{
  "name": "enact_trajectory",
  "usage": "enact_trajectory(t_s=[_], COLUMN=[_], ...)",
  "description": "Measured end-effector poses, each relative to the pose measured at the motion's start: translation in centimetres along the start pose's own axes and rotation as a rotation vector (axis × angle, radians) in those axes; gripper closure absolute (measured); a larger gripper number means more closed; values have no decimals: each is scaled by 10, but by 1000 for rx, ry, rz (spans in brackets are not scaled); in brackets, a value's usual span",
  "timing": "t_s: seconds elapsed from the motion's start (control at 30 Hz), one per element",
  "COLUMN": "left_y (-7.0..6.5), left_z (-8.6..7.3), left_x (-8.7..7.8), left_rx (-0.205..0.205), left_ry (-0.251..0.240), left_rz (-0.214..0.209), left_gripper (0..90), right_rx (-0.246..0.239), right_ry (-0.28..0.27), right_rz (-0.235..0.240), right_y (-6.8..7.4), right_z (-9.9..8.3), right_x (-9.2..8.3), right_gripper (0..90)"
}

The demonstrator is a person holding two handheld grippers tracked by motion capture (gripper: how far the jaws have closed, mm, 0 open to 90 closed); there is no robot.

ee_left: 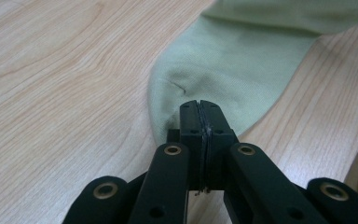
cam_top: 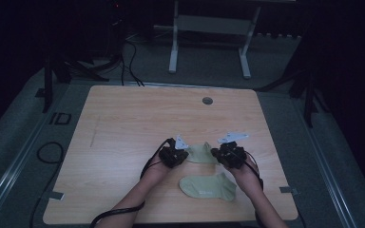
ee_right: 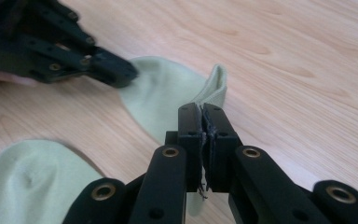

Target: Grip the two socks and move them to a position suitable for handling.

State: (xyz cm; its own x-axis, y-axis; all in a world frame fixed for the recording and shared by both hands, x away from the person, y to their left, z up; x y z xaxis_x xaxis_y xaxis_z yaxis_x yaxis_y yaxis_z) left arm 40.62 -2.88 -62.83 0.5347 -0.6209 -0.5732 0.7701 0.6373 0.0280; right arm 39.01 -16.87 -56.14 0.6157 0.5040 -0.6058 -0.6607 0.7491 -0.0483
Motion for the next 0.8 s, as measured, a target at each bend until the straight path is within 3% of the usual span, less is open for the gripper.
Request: enact_trajectory(t_s=[0.27, 0.37, 0.43, 0.47, 0.5, 0.6, 0.8], left_y=[-1, -2, -2, -2, -2, -2, -4], left_z=[-1, -1, -1, -1, -1, -1, -2], left_x=[-1, -2, -2, -2, -2, -2, -3], left_rx=[4, -7, -1, 4, 3, -4, -2], left_ry=[-1, 2, 6, 9, 10, 11, 13], left_rz=[7, 4, 5, 9, 9, 11, 5], left_gripper=[884, 884, 884, 884, 884, 884, 884], right_rx=[45, 69, 74, 72, 56, 67, 85], right_ry=[12, 21, 24, 26, 38, 47, 84], right_rz=[-62, -68, -73, -74, -86, -84, -100], right_y=[-31, -40, -42, -43, -46, -48, -59], right_z=[-16, -24, -25, -27, -30, -33, -43], right_x=[-11, -11, -10, -9, -3, 4, 26], right_gripper=[875, 769, 771, 773, 850, 886, 895])
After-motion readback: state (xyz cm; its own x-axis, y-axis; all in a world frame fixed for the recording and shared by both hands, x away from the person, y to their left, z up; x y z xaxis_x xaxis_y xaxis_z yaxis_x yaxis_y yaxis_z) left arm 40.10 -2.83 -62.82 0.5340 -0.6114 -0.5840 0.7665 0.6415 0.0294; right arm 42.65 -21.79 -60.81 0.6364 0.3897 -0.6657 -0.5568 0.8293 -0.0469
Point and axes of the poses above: each handheld gripper's, and its own axes: x roughly forward along the jaws, z roughly out of its top, y roughly to its left, the point moved 9 cm from there along x, roughly forward along the jaws, and after that the axes turned 9 degrees about -y, right-handed, at the moved point
